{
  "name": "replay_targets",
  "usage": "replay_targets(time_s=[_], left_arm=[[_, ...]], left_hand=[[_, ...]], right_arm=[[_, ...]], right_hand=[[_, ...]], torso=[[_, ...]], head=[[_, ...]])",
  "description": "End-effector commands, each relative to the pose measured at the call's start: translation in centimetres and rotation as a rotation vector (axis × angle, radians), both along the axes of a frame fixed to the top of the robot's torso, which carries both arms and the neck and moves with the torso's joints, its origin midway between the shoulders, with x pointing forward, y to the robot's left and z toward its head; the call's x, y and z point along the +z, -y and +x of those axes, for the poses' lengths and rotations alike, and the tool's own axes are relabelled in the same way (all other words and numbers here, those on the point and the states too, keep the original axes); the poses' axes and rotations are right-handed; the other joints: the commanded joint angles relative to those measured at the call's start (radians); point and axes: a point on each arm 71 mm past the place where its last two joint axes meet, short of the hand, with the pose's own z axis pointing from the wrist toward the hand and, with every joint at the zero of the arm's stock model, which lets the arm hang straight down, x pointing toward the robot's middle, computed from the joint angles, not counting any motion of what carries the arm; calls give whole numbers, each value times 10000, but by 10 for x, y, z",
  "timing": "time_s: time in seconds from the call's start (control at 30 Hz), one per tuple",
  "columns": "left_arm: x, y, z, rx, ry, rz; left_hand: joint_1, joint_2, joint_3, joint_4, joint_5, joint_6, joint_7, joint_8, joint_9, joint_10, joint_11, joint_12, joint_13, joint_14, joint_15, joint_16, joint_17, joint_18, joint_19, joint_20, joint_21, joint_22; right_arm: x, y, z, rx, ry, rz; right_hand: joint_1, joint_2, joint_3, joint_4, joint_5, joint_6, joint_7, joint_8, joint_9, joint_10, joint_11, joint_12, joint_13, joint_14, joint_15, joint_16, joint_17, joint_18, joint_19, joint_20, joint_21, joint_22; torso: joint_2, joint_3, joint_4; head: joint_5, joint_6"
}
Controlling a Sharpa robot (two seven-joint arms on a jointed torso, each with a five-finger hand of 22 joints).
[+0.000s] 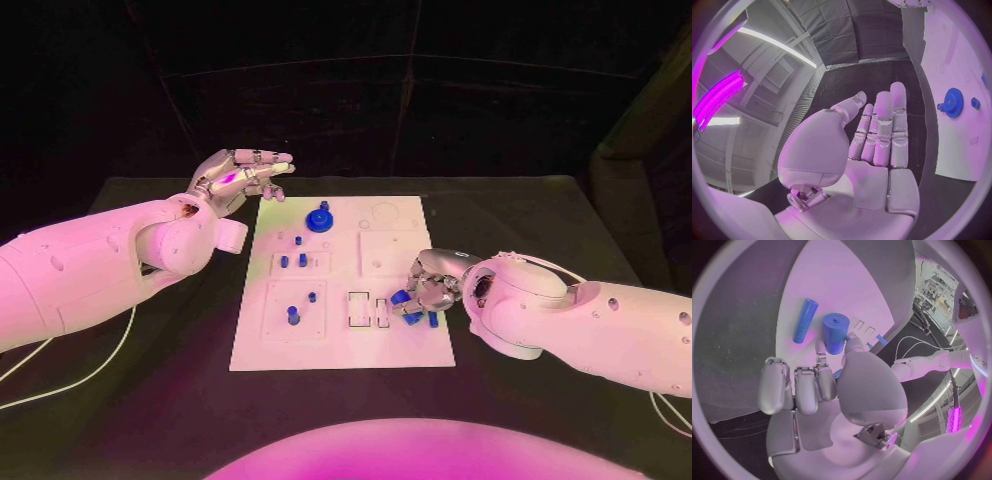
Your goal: Assemble the parts on the task board
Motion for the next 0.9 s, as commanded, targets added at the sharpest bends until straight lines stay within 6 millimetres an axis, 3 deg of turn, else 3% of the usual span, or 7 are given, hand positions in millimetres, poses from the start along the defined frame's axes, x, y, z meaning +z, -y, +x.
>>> replay_targets(time_s=[0.03,0.13,0.27,0.43,0.53,0.67,0.9], left_arm=[[1,1,0,-158,-12,-105],[1,1,0,-166,-21,-105],[1,1,-1,-169,-26,-106],[1,1,-1,-200,-46,-112],[0,1,-1,-214,-63,-109],[0,2,-1,-253,-48,-41],[0,3,-1,-286,-42,1]], left_hand=[[-70,10,-42,-9,33,-44,-3,68,2,-96,0,37,0,-33,11,52,-10,62,-13,74,-36,-11],[-64,11,-43,-12,34,-53,-5,69,1,-112,-1,37,-2,-35,11,54,-14,63,-14,75,-39,-14],[-64,11,-43,-12,34,-53,-5,69,1,-112,-1,37,-2,-35,11,54,-14,63,-14,75,-39,-14],[-64,11,-43,-12,34,-53,-5,69,1,-112,-1,37,-2,-35,11,54,-14,63,-14,75,-39,-14],[-62,11,-42,-13,34,-54,-5,69,1,-114,-1,38,-2,-36,11,54,-15,64,-14,75,-39,-15],[-44,14,-41,-24,35,-69,-8,72,-1,-141,-1,40,-5,-40,10,58,-22,65,-14,75,-45,-21],[-44,14,-41,-24,35,-69,-8,72,-1,-141,-1,40,-5,-40,10,58,-22,65,-14,75,-45,-21]], right_arm=[[-10,4,-5,-402,-604,180],[-9,8,-4,-819,-641,542],[-7,10,-5,-1214,-607,1045],[-2,11,-8,-1757,-586,2047],[3,7,-11,-1700,-460,2712],[9,1,-15,-1473,-330,3243],[9,-15,-17,-1023,-601,3365]], right_hand=[[-66,146,-124,40,330,-57,-6,60,68,42,-38,-37,731,605,-63,56,339,-197,34,-6,53,7],[-57,232,-181,86,857,-72,-15,80,137,34,-47,-70,725,602,-73,52,339,-195,28,-13,50,2],[-51,315,-230,145,1220,-34,-37,116,208,30,-65,-101,719,603,-86,53,352,-191,19,-24,41,-12],[-43,346,-309,238,1901,55,-86,160,296,73,-111,-69,783,631,-126,108,486,-202,49,-61,76,57],[20,389,-308,259,2254,69,-103,146,327,91,-130,-60,811,636,-145,119,515,-205,58,-82,86,78],[75,422,-297,263,2427,71,-108,125,342,96,-138,-66,818,638,-152,125,529,-207,62,-92,91,88],[92,447,-292,274,2505,86,-114,117,352,106,-142,-56,835,646,-156,143,575,-216,77,-97,111,130]], torso=[[-3,-9,-4],[-7,-9,2],[-6,-10,9],[-22,-38,11],[-15,-29,18],[8,-11,31],[-6,-23,20]], head=[[5,6],[-11,21],[-9,15],[-64,43],[-66,50],[-52,47],[-34,36]])
